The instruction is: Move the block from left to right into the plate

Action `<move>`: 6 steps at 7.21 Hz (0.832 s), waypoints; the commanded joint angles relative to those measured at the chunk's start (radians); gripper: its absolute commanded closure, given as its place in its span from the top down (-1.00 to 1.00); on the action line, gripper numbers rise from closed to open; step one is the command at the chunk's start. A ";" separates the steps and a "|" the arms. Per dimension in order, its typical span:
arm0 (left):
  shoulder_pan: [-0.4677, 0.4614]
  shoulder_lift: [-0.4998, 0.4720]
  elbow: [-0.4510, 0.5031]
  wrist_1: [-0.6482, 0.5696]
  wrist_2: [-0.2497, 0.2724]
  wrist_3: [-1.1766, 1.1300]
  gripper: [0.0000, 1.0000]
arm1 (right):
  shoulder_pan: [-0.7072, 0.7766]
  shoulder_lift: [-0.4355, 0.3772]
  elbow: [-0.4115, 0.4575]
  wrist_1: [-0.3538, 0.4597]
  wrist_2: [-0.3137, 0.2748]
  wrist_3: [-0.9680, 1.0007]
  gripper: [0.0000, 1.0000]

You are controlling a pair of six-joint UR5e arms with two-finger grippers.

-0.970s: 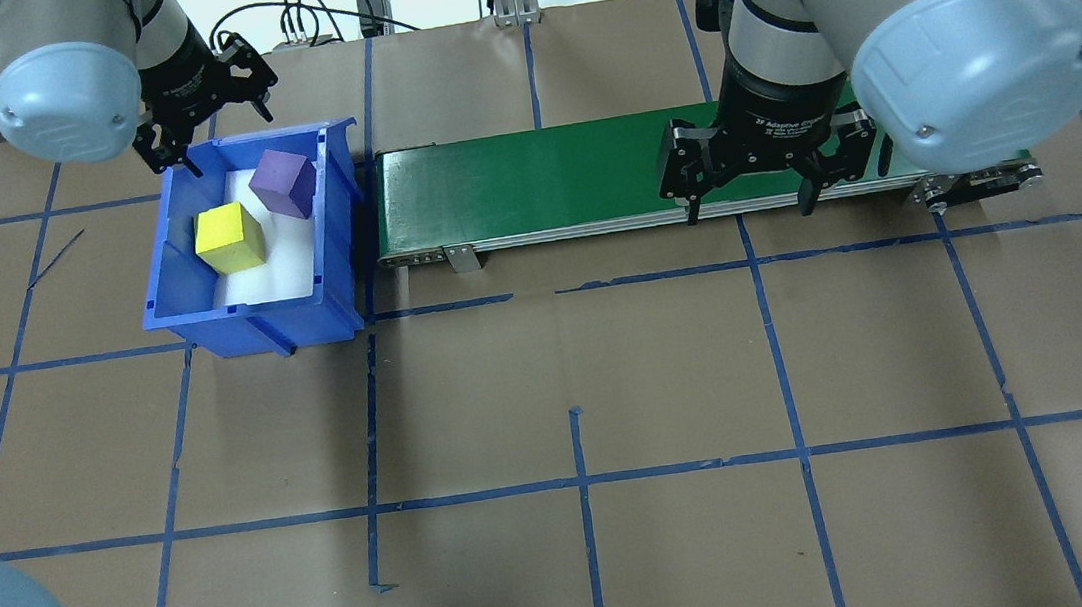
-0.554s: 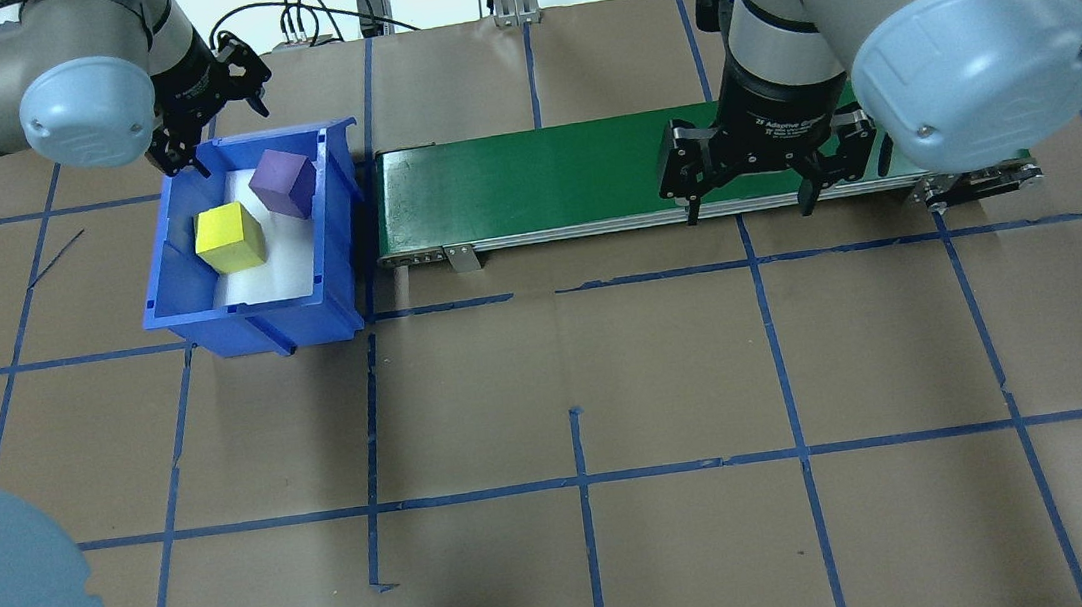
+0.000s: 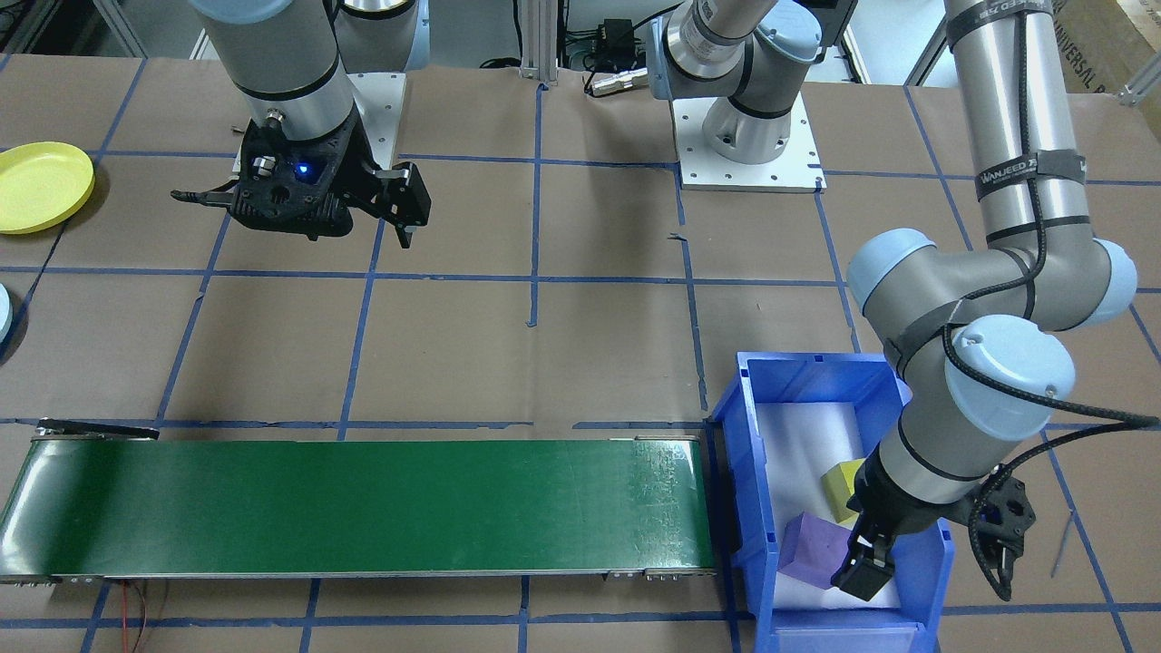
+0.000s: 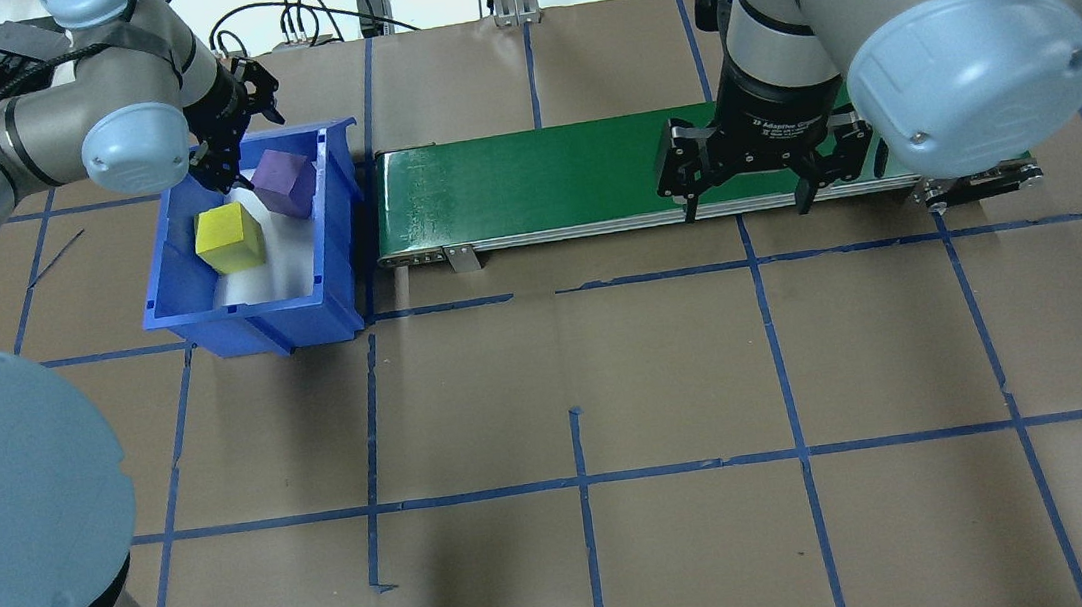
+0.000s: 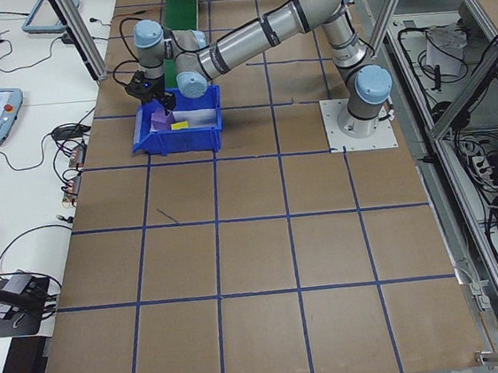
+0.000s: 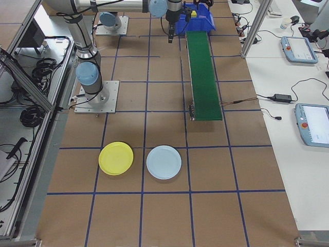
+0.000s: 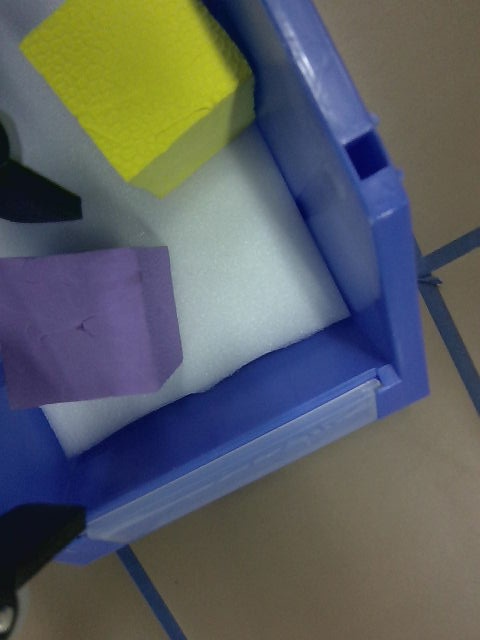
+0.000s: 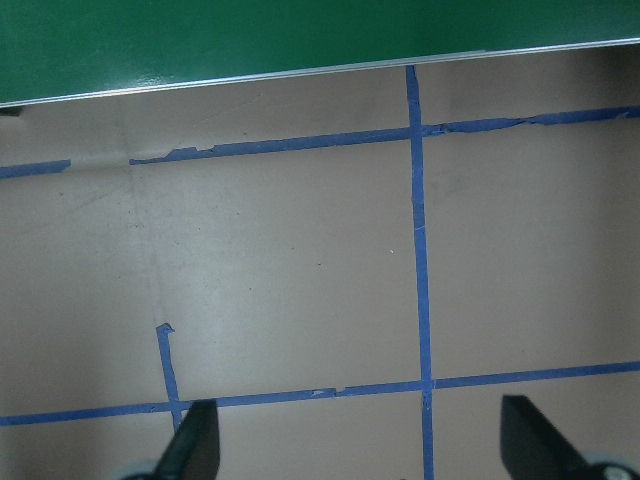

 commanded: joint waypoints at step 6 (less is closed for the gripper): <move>-0.001 -0.018 -0.036 0.003 -0.004 -0.006 0.19 | 0.000 -0.002 0.003 -0.021 -0.002 0.003 1.00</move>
